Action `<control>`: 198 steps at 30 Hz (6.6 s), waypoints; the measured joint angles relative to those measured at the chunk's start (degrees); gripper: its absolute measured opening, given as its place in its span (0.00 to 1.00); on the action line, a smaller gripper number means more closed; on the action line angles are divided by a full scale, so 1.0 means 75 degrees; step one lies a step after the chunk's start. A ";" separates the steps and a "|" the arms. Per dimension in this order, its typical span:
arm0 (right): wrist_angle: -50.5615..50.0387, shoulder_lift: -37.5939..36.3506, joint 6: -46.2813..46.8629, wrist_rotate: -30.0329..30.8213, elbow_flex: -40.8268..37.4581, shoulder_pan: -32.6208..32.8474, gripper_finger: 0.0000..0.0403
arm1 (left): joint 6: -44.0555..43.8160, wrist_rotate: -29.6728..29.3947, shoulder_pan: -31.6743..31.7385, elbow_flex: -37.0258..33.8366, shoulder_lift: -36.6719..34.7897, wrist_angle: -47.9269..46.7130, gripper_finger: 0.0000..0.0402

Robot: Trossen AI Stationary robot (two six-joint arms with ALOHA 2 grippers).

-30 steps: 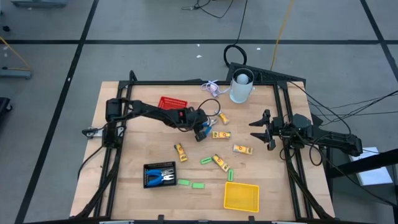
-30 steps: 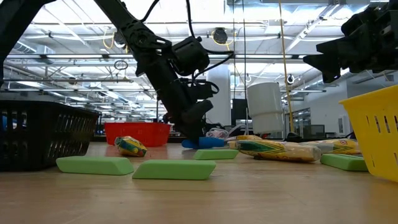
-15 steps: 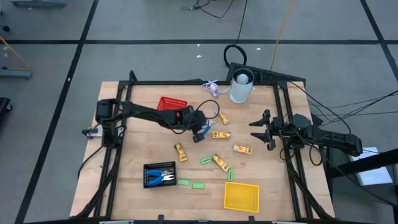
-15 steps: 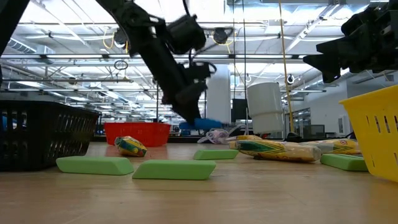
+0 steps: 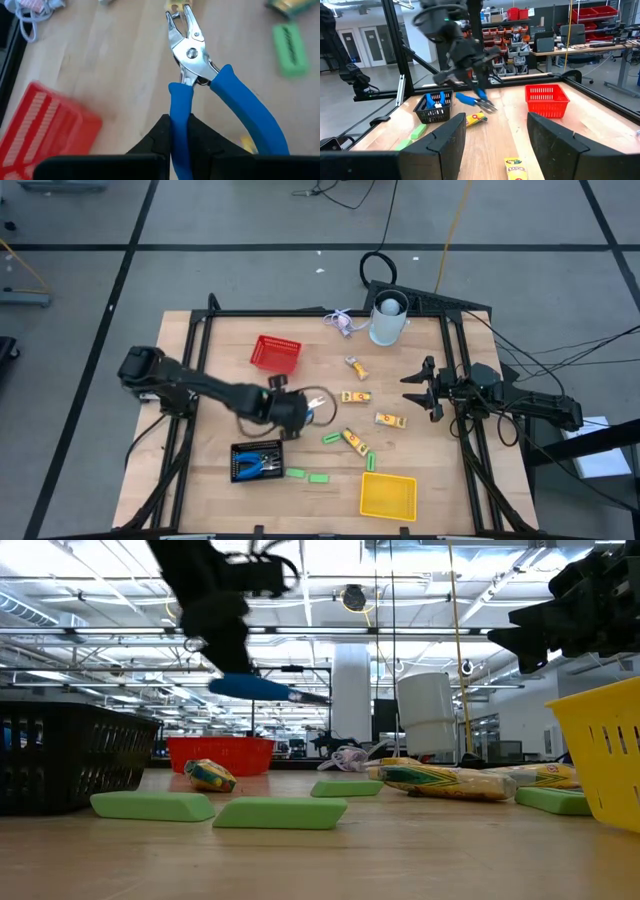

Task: Pick & Place School Supplies
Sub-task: Put the blue hole punch into the black bin, then put the crayon box into the red bin

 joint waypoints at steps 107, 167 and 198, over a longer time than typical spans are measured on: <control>0.3810 0.6211 -0.0041 0.1415 0.0840 -0.0009 0.50 | 0.2682 0.2350 0.1991 -0.6916 -0.6686 0.5964 0.50; 0.1306 1.2922 -0.0723 -0.0153 0.5429 -0.1947 0.68 | 0.2053 0.1189 0.1130 -0.6910 -0.8379 0.3612 0.48; 0.2035 1.3315 -0.1086 -0.0007 0.5648 -0.1040 0.14 | 0.1936 0.1238 0.1130 -0.6910 -0.8376 0.3615 0.48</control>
